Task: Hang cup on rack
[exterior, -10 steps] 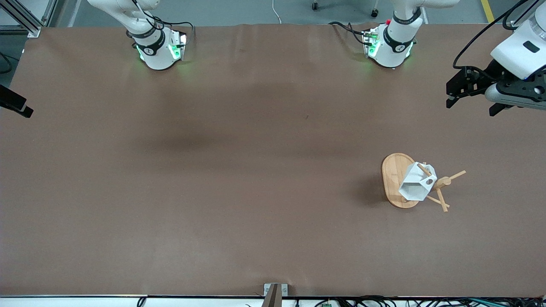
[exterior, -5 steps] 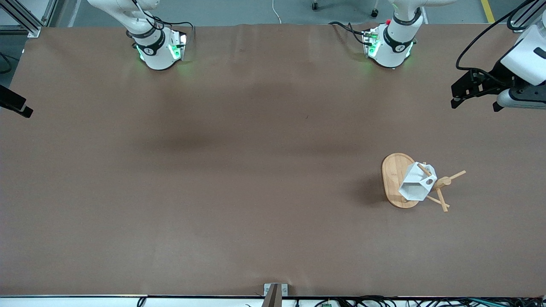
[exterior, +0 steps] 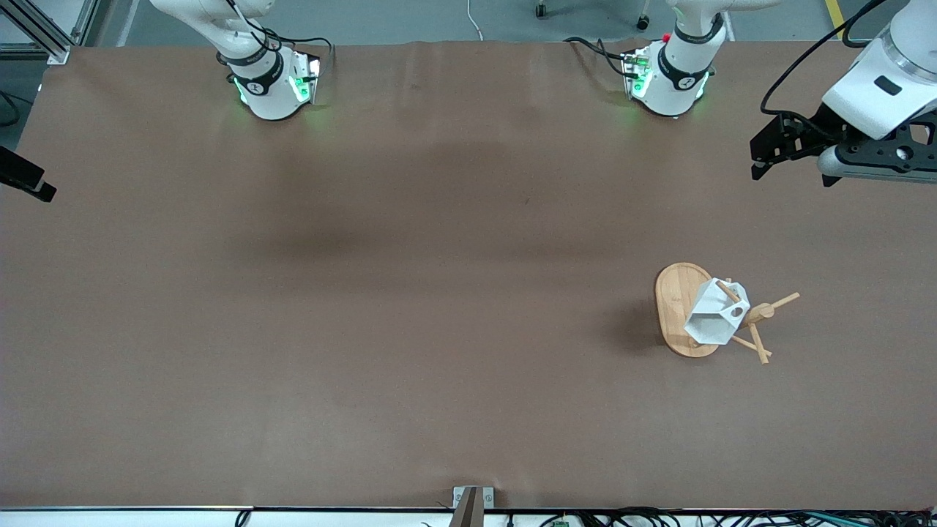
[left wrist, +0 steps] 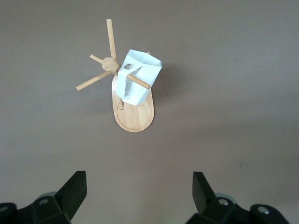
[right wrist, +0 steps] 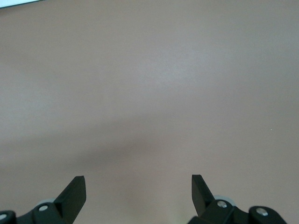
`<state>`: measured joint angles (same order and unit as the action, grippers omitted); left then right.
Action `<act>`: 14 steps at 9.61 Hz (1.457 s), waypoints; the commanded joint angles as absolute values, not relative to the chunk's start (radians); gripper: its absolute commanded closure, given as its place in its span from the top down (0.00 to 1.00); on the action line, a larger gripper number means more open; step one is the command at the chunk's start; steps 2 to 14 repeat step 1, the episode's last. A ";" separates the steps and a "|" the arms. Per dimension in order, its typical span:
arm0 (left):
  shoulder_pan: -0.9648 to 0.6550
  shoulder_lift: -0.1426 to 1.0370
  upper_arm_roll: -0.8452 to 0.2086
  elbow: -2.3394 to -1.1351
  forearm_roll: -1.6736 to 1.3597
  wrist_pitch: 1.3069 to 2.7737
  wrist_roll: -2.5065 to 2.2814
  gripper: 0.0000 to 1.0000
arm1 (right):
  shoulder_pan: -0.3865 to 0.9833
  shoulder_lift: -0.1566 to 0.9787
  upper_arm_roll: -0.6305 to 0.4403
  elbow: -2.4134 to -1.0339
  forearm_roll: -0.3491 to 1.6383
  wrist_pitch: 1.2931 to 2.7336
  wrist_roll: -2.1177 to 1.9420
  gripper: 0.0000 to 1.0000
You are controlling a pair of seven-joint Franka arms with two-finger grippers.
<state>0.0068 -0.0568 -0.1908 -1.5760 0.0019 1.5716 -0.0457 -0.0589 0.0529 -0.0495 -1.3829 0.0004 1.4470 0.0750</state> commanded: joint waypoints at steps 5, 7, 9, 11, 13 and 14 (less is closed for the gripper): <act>0.009 -0.074 -0.186 -1.628 -0.002 1.592 -0.037 1.00 | -0.069 0.046 -0.046 -1.394 0.014 1.447 0.069 1.00; 0.009 -0.074 -0.186 -1.628 -0.002 1.592 -0.037 1.00 | -0.069 0.046 -0.046 -1.394 0.014 1.447 0.069 1.00; 0.009 -0.074 -0.186 -1.628 -0.002 1.592 -0.037 1.00 | -0.069 0.046 -0.046 -1.394 0.014 1.447 0.069 1.00; 0.009 -0.074 -0.186 -1.628 -0.002 1.592 -0.037 1.00 | -0.069 0.046 -0.046 -1.394 0.014 1.447 0.069 1.00; 0.009 -0.074 -0.186 -1.628 -0.002 1.592 -0.037 1.00 | -0.069 0.046 -0.046 -1.394 0.014 1.447 0.069 1.00; 0.009 -0.074 -0.186 -1.628 -0.002 1.592 -0.037 1.00 | -0.069 0.046 -0.046 -1.394 0.014 1.447 0.069 1.00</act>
